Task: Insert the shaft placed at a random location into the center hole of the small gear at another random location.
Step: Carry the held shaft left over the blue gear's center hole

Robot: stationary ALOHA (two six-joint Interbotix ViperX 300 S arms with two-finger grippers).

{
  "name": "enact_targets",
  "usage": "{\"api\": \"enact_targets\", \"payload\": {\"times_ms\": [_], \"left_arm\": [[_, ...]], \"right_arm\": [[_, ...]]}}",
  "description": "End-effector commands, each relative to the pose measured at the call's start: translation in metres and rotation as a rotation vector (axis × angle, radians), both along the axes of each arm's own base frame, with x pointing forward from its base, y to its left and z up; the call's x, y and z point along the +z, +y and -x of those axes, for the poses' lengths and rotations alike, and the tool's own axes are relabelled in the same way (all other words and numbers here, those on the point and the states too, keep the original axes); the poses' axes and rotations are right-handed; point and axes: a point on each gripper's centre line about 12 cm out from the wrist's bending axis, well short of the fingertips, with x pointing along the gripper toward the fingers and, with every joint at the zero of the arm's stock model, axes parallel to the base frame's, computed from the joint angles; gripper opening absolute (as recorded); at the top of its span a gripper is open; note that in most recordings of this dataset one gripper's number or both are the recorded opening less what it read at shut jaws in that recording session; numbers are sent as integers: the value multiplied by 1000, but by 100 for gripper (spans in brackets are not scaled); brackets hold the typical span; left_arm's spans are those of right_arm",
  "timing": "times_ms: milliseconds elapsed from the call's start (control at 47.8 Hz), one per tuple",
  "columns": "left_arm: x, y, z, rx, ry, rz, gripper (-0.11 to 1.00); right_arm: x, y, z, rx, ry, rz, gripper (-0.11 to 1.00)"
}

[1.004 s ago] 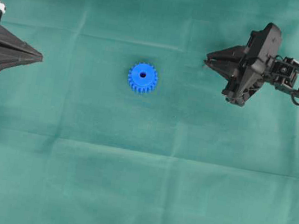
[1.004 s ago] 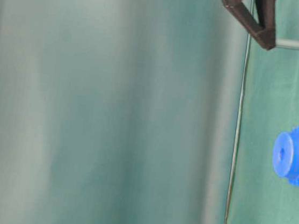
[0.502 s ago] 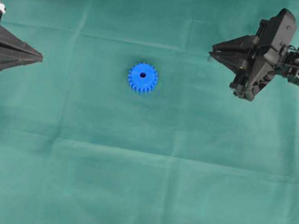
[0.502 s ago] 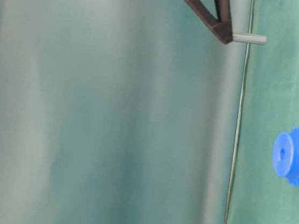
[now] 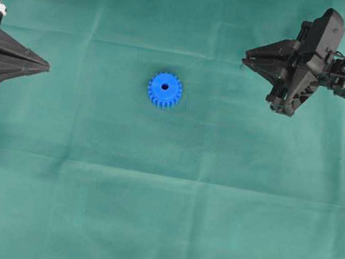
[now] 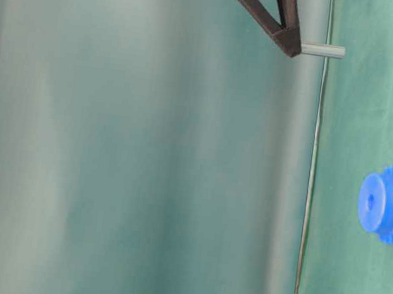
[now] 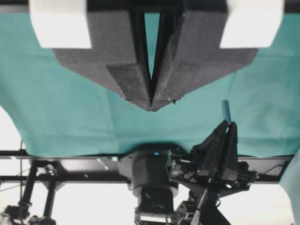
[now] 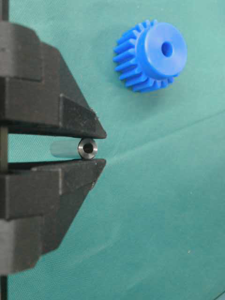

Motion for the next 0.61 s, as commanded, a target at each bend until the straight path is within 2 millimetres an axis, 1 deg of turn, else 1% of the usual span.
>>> {"api": "enact_targets", "payload": {"times_ms": [0, 272, 586], "left_arm": [[8, 0, -2, -2, -20, -3, 0], [8, 0, -3, -2, -17, 0, 0], [7, 0, -3, -2, -5, 2, 0]], "right_arm": [[12, 0, -7, 13, -35, 21, 13], [18, 9, -29, 60, -55, 26, 13], [22, 19, -74, 115, -68, 25, 13]]}}
